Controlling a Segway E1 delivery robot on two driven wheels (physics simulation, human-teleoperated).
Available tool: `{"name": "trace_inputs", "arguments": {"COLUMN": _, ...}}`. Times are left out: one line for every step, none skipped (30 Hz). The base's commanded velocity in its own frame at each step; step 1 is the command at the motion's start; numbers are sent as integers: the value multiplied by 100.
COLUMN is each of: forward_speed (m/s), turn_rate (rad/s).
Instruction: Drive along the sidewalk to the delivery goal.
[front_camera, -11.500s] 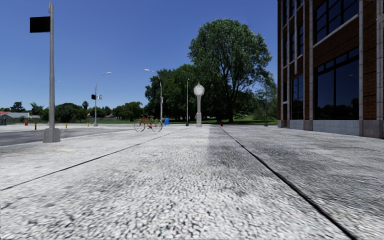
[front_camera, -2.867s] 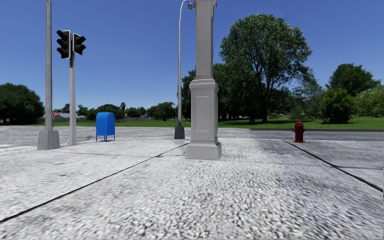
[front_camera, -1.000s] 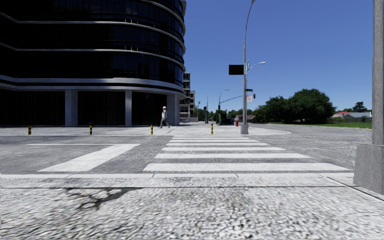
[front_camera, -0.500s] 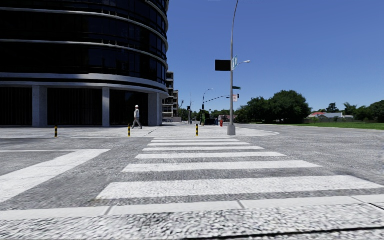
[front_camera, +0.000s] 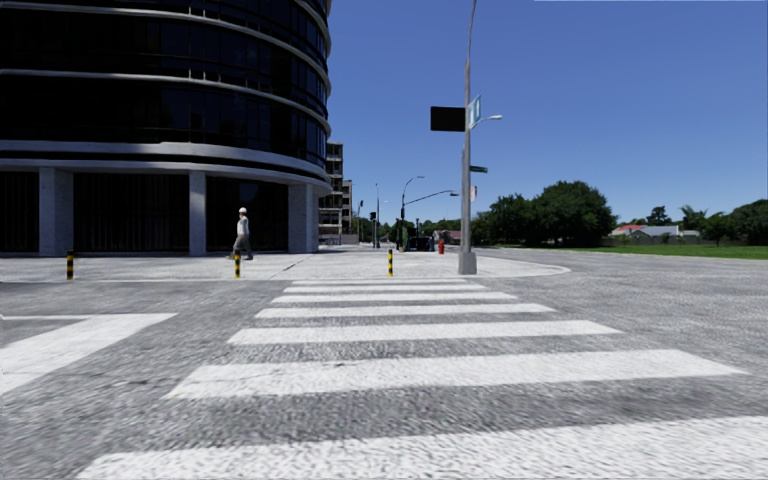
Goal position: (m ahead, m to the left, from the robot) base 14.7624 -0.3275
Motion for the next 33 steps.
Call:
{"name": "trace_inputs", "arguments": {"forward_speed": 200, "turn_rate": 0}}
{"name": "trace_inputs", "arguments": {"forward_speed": 200, "turn_rate": 0}}
{"name": "trace_inputs", "arguments": {"forward_speed": 200, "turn_rate": 0}}
{"name": "trace_inputs", "arguments": {"forward_speed": 200, "turn_rate": 0}}
{"name": "trace_inputs", "arguments": {"forward_speed": 200, "turn_rate": 0}}
{"name": "trace_inputs", "arguments": {"forward_speed": 200, "turn_rate": 0}}
{"name": "trace_inputs", "arguments": {"forward_speed": 200, "turn_rate": 0}}
{"name": "trace_inputs", "arguments": {"forward_speed": 200, "turn_rate": 0}}
{"name": "trace_inputs", "arguments": {"forward_speed": 200, "turn_rate": 0}}
{"name": "trace_inputs", "arguments": {"forward_speed": 200, "turn_rate": 0}}
{"name": "trace_inputs", "arguments": {"forward_speed": 200, "turn_rate": 0}}
{"name": "trace_inputs", "arguments": {"forward_speed": 200, "turn_rate": 0}}
{"name": "trace_inputs", "arguments": {"forward_speed": 200, "turn_rate": 0}}
{"name": "trace_inputs", "arguments": {"forward_speed": 200, "turn_rate": 0}}
{"name": "trace_inputs", "arguments": {"forward_speed": 200, "turn_rate": 0}}
{"name": "trace_inputs", "arguments": {"forward_speed": 200, "turn_rate": 0}}
{"name": "trace_inputs", "arguments": {"forward_speed": 200, "turn_rate": 0}}
{"name": "trace_inputs", "arguments": {"forward_speed": 200, "turn_rate": 0}}
{"name": "trace_inputs", "arguments": {"forward_speed": 200, "turn_rate": 0}}
{"name": "trace_inputs", "arguments": {"forward_speed": 200, "turn_rate": 0}}
{"name": "trace_inputs", "arguments": {"forward_speed": 200, "turn_rate": 0}}
{"name": "trace_inputs", "arguments": {"forward_speed": 200, "turn_rate": 0}}
{"name": "trace_inputs", "arguments": {"forward_speed": 200, "turn_rate": 0}}
{"name": "trace_inputs", "arguments": {"forward_speed": 200, "turn_rate": 0}}
{"name": "trace_inputs", "arguments": {"forward_speed": 200, "turn_rate": 0}}
{"name": "trace_inputs", "arguments": {"forward_speed": 200, "turn_rate": 0}}
{"name": "trace_inputs", "arguments": {"forward_speed": 200, "turn_rate": 0}}
{"name": "trace_inputs", "arguments": {"forward_speed": 200, "turn_rate": 0}}
{"name": "trace_inputs", "arguments": {"forward_speed": 200, "turn_rate": 0}}
{"name": "trace_inputs", "arguments": {"forward_speed": 200, "turn_rate": 0}}
{"name": "trace_inputs", "arguments": {"forward_speed": 200, "turn_rate": 0}}
{"name": "trace_inputs", "arguments": {"forward_speed": 200, "turn_rate": 0}}
{"name": "trace_inputs", "arguments": {"forward_speed": 200, "turn_rate": 0}}
